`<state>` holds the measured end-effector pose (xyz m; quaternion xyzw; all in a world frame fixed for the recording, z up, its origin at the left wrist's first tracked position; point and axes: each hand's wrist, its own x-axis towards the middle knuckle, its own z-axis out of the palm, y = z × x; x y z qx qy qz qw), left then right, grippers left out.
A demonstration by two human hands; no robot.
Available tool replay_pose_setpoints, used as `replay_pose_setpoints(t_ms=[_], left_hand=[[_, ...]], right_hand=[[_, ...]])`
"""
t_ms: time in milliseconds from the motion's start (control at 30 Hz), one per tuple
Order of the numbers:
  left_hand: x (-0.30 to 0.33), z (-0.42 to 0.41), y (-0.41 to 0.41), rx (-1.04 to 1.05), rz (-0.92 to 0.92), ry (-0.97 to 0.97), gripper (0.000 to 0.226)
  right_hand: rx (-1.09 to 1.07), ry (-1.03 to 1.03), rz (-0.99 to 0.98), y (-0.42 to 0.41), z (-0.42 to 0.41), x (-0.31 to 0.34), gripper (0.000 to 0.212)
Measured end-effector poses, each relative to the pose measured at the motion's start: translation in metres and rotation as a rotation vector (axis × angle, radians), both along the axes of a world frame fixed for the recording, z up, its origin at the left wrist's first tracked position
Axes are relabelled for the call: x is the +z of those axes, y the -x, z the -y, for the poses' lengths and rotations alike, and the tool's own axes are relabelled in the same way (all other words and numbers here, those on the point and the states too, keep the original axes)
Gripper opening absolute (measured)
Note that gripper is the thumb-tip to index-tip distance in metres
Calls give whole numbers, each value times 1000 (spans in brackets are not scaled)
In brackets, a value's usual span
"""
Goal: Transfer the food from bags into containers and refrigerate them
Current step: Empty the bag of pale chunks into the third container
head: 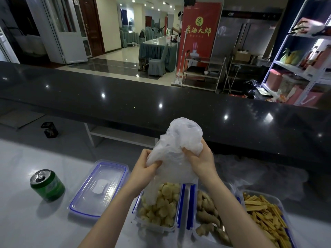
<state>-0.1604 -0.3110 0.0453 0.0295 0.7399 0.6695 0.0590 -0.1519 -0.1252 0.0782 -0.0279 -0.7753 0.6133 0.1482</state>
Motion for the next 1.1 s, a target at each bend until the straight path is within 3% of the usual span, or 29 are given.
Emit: replay_pose_setpoints(t_ms=[167,300,433,500,567,600,667,733,767,833,900,1000,1100], left_hand=[[3,1,0,74,-96,-38,31],[9,-4,-8,-68,1,-74,42],[-1,-14,-16,-311,55,-50,90],[-5,-19,-20,-330,56,-50,89],[-6,-23,-21,-272,24,-26,72],[-5,-23,-20,-234,9,-15,62],[-6,-22,-16,-170,24,-7,48],[-9,-19,-10,-86,46,44,37],[-10,-18,-8,-38,47,85,32],[-7,-19,-7,31,36,142,23],[-3,-22,-6,-7,35,110,18],[-5,-34,-5,-121,84,75,34],[-10,-41,-7,-166,59,112,62]], right_hand=[[-43,-34,-6,2,-5,-1,32],[-13,124,-6,-2,0,-3,22],[18,233,16,-2,12,-14,18],[-6,212,50,0,14,-21,15],[-34,174,79,0,10,-22,18],[-51,133,85,-1,6,-21,27],[-116,-20,76,-6,0,-20,65],[-165,-218,-11,-15,-1,-19,100],[-157,-314,-96,-20,-2,-19,107],[-21,-483,-161,-26,-2,-21,106],[211,-570,-10,-33,2,-25,102],[324,-372,227,-40,7,-38,94],[196,-209,220,-43,2,-46,59]])
